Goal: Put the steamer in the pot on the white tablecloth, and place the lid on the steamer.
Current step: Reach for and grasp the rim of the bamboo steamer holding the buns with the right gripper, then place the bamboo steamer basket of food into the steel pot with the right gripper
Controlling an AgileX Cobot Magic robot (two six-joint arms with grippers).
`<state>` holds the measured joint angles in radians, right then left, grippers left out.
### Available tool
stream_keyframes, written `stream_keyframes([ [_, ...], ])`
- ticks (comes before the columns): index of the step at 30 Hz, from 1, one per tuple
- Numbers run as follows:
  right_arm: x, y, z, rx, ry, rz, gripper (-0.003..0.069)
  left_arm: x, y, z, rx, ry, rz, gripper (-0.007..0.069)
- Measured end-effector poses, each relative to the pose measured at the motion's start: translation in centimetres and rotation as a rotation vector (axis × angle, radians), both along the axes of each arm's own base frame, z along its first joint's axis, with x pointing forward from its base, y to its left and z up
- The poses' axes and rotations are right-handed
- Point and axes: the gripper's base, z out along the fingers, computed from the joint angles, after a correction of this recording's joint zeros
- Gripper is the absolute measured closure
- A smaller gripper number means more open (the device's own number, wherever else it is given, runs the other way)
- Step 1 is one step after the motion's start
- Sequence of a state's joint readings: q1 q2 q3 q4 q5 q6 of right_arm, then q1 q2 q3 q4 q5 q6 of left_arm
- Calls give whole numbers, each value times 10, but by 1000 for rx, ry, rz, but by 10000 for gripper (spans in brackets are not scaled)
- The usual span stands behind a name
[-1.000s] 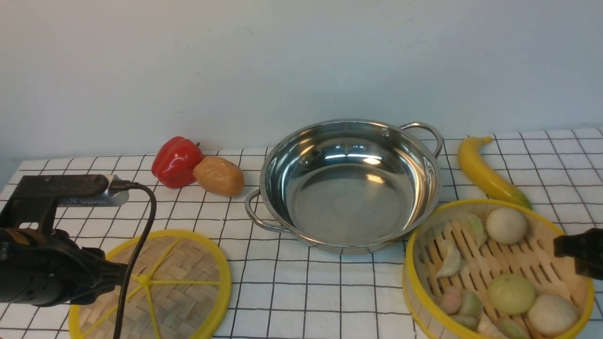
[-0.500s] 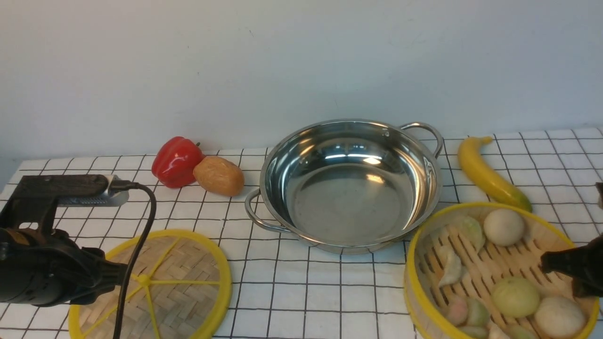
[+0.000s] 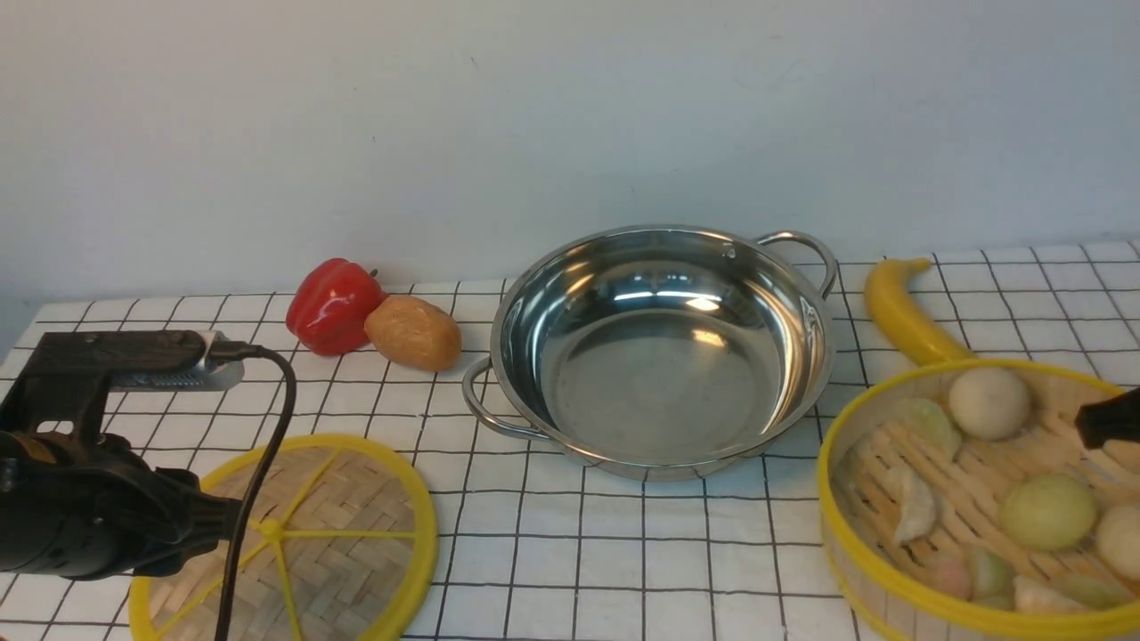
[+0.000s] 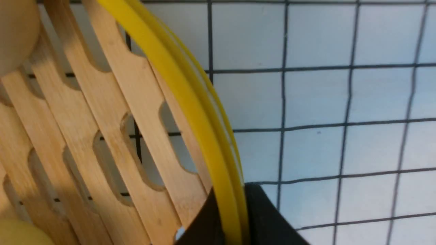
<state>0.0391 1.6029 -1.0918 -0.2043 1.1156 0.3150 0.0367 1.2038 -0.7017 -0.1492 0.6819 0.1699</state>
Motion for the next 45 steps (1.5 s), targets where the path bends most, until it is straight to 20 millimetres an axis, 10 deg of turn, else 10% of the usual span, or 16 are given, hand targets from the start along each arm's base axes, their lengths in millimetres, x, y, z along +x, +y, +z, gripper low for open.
stream_keyframes([
  [20,58,30,89,263,-218,73,601,0,0,0,0,0,0,382],
  [33,144,150,73,268,-307,314,601,0,0,0,0,0,0,382],
  [45,160,161,21,245,-195,314,601,0,-2,0,-26,-2,12,382],
])
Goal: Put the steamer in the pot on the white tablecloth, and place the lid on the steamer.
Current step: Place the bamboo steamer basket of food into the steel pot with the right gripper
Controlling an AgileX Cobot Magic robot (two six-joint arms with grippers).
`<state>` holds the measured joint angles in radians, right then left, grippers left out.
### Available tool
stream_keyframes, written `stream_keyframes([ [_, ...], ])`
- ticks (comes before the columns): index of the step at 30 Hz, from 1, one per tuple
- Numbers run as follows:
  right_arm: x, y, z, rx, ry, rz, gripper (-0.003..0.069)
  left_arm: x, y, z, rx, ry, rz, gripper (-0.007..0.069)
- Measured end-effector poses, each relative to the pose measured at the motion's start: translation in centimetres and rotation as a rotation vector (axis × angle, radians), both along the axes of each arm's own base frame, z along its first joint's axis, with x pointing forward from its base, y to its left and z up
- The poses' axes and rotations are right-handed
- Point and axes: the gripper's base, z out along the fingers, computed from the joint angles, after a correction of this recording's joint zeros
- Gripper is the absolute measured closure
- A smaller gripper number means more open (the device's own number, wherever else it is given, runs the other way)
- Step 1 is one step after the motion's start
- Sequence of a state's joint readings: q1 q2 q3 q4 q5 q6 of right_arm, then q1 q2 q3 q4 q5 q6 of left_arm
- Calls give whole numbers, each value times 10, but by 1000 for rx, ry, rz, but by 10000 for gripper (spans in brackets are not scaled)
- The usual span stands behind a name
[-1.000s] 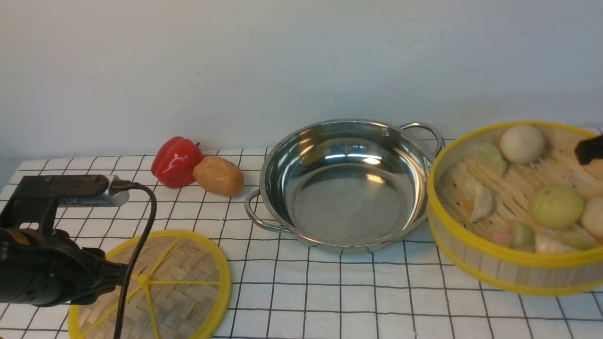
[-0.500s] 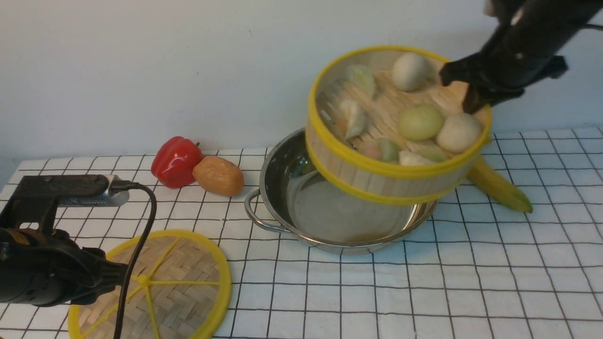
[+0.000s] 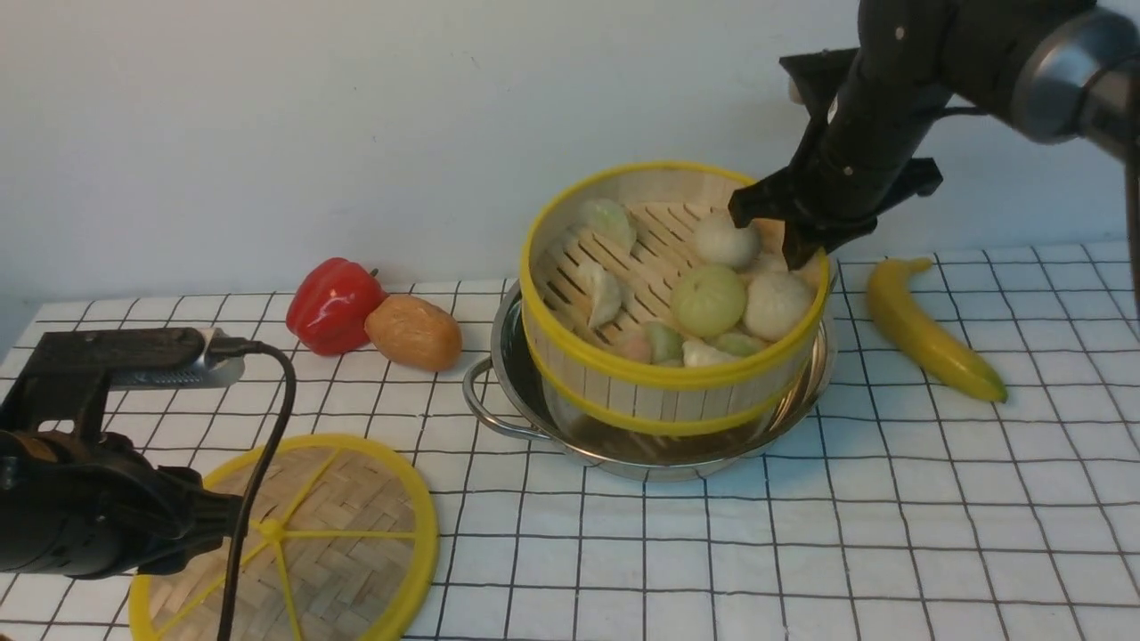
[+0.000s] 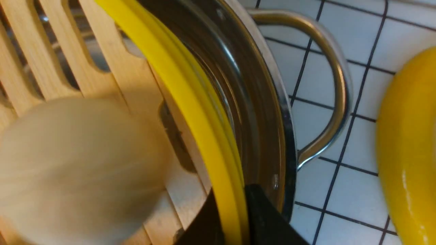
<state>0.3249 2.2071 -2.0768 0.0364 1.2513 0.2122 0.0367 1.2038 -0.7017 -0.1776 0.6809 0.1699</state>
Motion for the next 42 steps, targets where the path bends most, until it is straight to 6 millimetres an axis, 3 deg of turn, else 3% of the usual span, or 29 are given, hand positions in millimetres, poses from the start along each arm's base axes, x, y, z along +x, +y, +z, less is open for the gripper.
stream_keyframes([
  [15,11,5,-41,-4,58,-5,601,0,-1,0,-14,-1,6,382],
  [23,19,8,-51,13,31,-5,601,0,-1,0,-14,-2,7,382],
  [31,24,10,-77,0,70,5,601,0,-1,0,-15,-2,7,382],
  [42,25,10,-79,-6,65,3,580,0,-1,0,-15,-2,7,382],
])
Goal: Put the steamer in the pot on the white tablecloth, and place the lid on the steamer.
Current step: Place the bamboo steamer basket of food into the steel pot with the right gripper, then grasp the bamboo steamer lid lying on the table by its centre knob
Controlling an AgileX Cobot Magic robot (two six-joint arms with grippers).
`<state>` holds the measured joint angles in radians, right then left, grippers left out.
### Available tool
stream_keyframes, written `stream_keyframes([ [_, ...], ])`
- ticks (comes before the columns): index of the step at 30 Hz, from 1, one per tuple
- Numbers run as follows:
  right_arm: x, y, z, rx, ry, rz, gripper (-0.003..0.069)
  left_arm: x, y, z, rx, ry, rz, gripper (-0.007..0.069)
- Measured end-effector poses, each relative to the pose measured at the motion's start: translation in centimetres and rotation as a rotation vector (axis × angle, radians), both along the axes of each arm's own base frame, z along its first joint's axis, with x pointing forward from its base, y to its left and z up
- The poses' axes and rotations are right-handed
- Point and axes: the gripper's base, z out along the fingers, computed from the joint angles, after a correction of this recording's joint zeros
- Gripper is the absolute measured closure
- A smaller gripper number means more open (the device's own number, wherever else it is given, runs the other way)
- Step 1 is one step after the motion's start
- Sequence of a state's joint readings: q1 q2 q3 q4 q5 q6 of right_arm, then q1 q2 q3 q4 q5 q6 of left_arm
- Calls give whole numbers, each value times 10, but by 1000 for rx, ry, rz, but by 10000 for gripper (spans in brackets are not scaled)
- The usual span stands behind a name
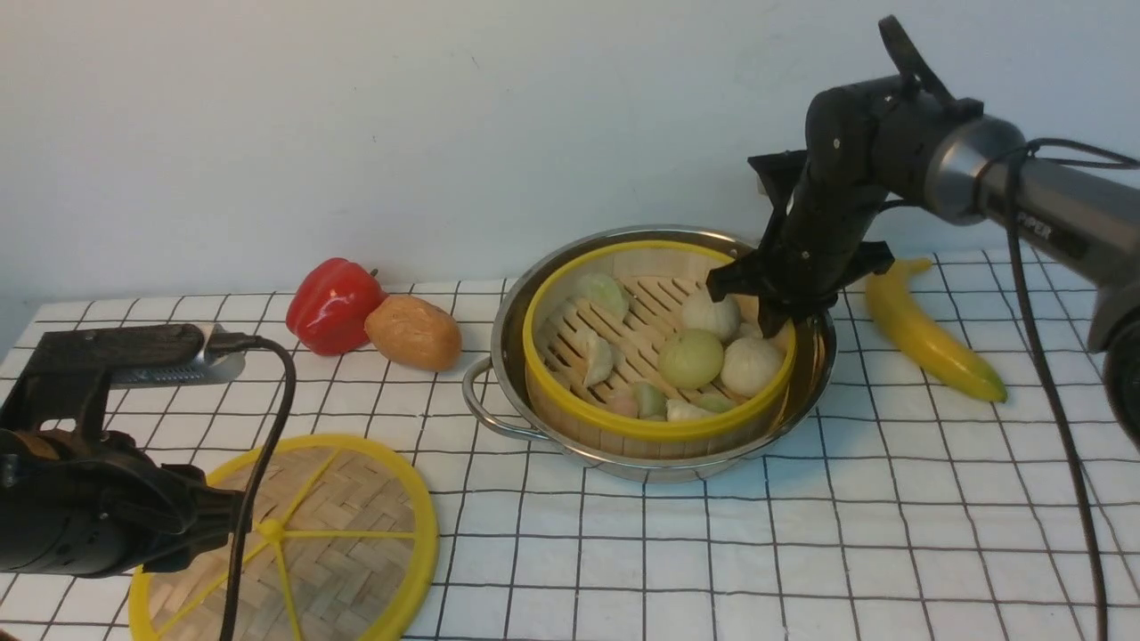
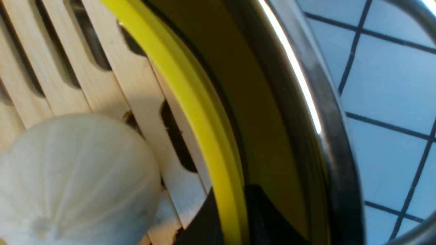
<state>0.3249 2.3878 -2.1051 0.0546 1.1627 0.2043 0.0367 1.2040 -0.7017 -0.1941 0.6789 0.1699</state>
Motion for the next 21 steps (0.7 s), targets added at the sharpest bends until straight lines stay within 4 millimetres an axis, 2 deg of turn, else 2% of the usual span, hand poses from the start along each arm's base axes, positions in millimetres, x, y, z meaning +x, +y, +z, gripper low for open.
stream_keyframes([
  [3,-1,0,2,3,2,0,524,0,0,0,0,0,0,382],
  [8,3,2,19,25,-36,-1,391,0,0,0,0,0,0,382],
  [10,4,3,25,31,-47,-1,370,0,0,0,1,0,-2,382],
  [13,8,4,45,48,-92,1,323,0,0,0,1,0,-2,382],
  [14,10,5,57,60,-127,2,309,0,0,0,1,1,-2,382],
  [17,12,6,73,76,-178,5,301,1,0,-2,1,8,-2,382],
  [18,12,5,89,89,-221,6,297,3,0,-5,1,21,-2,382],
  [19,11,5,91,91,-224,6,297,3,0,-5,0,23,-2,382],
  [21,9,4,109,100,-267,11,296,6,0,-11,-1,45,-2,382],
])
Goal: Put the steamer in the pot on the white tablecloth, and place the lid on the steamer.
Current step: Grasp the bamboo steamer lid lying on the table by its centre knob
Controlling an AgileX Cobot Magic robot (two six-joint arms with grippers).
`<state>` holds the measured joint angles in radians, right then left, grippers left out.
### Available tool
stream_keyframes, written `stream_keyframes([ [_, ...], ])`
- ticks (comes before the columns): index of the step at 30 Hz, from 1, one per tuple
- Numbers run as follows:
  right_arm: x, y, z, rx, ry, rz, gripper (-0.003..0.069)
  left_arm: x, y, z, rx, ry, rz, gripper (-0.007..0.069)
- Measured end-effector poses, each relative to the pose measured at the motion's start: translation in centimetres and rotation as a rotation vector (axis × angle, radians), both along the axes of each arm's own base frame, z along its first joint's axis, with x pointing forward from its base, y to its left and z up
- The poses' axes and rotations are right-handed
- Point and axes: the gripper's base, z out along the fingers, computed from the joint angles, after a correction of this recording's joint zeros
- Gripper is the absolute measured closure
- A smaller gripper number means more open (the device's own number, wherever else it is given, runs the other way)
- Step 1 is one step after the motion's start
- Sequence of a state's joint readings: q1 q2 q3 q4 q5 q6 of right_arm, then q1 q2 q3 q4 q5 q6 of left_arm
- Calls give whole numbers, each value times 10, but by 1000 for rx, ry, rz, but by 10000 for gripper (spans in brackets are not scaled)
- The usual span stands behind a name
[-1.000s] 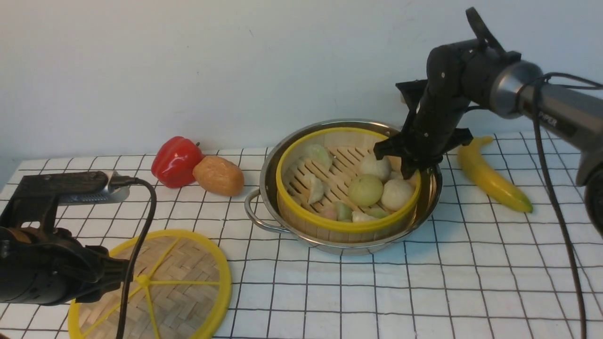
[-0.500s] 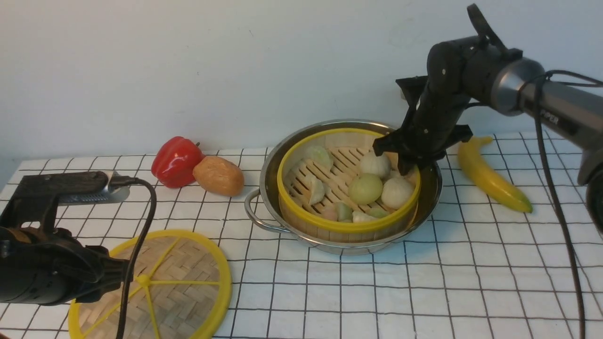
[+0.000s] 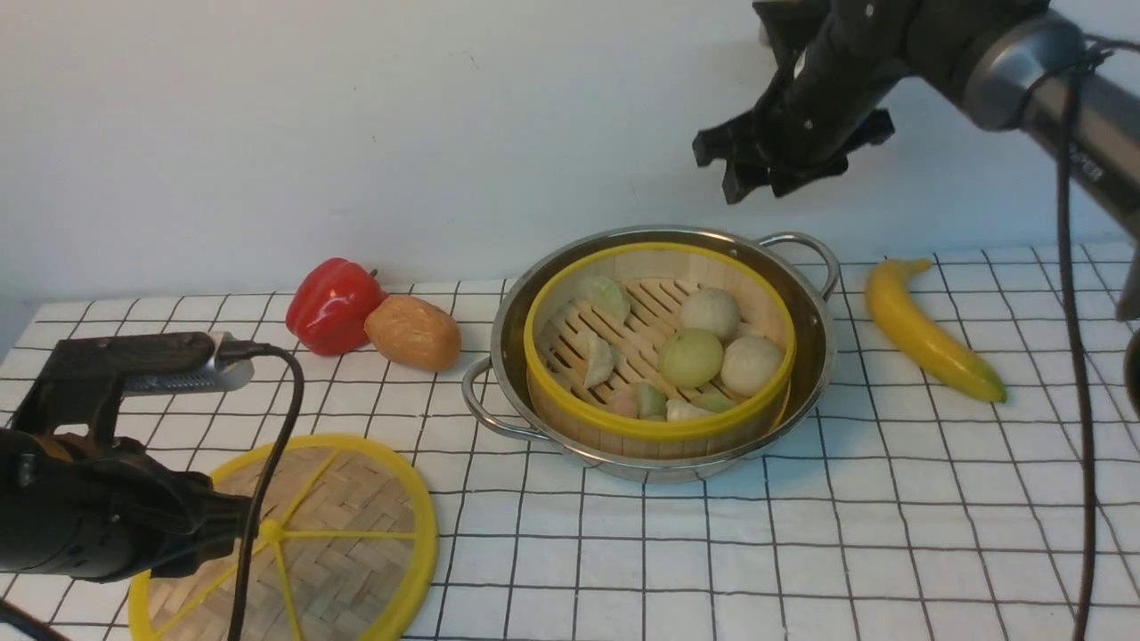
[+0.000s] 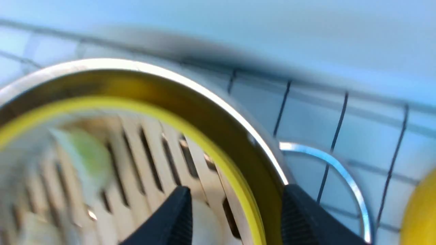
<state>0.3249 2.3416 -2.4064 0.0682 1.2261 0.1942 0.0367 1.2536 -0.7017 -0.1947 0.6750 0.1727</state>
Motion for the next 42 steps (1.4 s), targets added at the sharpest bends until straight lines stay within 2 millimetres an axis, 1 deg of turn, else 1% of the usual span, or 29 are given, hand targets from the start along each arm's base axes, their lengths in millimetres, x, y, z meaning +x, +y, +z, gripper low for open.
stream_keyframes([
  [2,-9,-6,32,7,-66,15,295,8,1,-10,0,12,8,382],
  [3,-9,-7,34,9,-70,16,295,9,1,-11,0,15,9,382],
  [4,-18,-14,61,36,-117,16,295,15,1,-16,-1,-1,20,382],
  [5,-19,-16,64,39,-123,15,295,16,1,-17,-3,0,23,382],
  [7,-36,-31,105,102,-193,2,295,23,1,-20,-12,-34,42,382],
  [9,-53,-42,138,140,-256,-1,295,26,2,-22,-12,-51,42,382],
  [12,-93,-62,194,179,-381,10,295,30,2,-24,4,-73,18,382],
  [13,-99,-64,201,180,-398,13,295,31,2,-24,6,-74,16,382],
  [15,-142,-74,239,190,-489,34,295,33,2,-26,9,-90,9,382],
  [16,-157,-77,250,196,-515,42,295,34,2,-26,6,-91,13,382],
  [17,-184,-82,267,201,-558,53,294,35,2,-28,3,-90,15,382],
  [18,-188,-83,269,204,-563,55,294,35,2,-28,2,-90,15,382],
  [19,-204,-86,277,207,-586,60,294,36,2,-30,2,-87,16,382],
  [20,-239,-94,292,216,-629,69,294,38,2,-33,1,-76,17,382],
  [21,-243,-95,293,218,-633,69,294,38,2,-34,1,-74,17,382],
  [22,-273,-101,302,230,-666,77,294,39,2,-38,0,-59,17,382],
  [23,-292,-105,302,235,-671,82,294,41,2,-43,-6,-41,22,382],
  [24,-298,-106,302,238,-675,84,294,41,2,-45,-9,-35,24,382],
  [25,-316,-110,304,241,-692,87,294,42,2,-48,-12,-25,27,382],
  [26,-326,-112,302,237,-692,90,294,43,1,-50,-17,-18,31,382],
  [27,-345,-116,300,232,-704,97,300,45,1,-56,-21,-6,37,382],
  [28,-357,-119,297,227,-710,101,307,47,2,-59,-20,-5,38,382],
  [29,-361,-120,296,227,-712,102,310,47,2,-60,-21,-4,39,382],
  [31,-381,-124,291,220,-721,109,333,51,1,-64,-25,8,35,382],
  [32,-387,-126,290,218,-728,112,342,54,1,-64,-26,8,33,382],
  [33,-394,-127,284,212,-722,115,363,58,1,-66,-31,8,30,382],
  [34,-397,-128,282,212,-718,116,379,60,1,-67,-32,9,27,382],
  [39,-401,-129,274,211,-697,117,449,72,0,-71,-36,32,8,382],
  [42,-401,-128,273,210,-694,117,461,74,0,-71,-38,40,3,382],
])
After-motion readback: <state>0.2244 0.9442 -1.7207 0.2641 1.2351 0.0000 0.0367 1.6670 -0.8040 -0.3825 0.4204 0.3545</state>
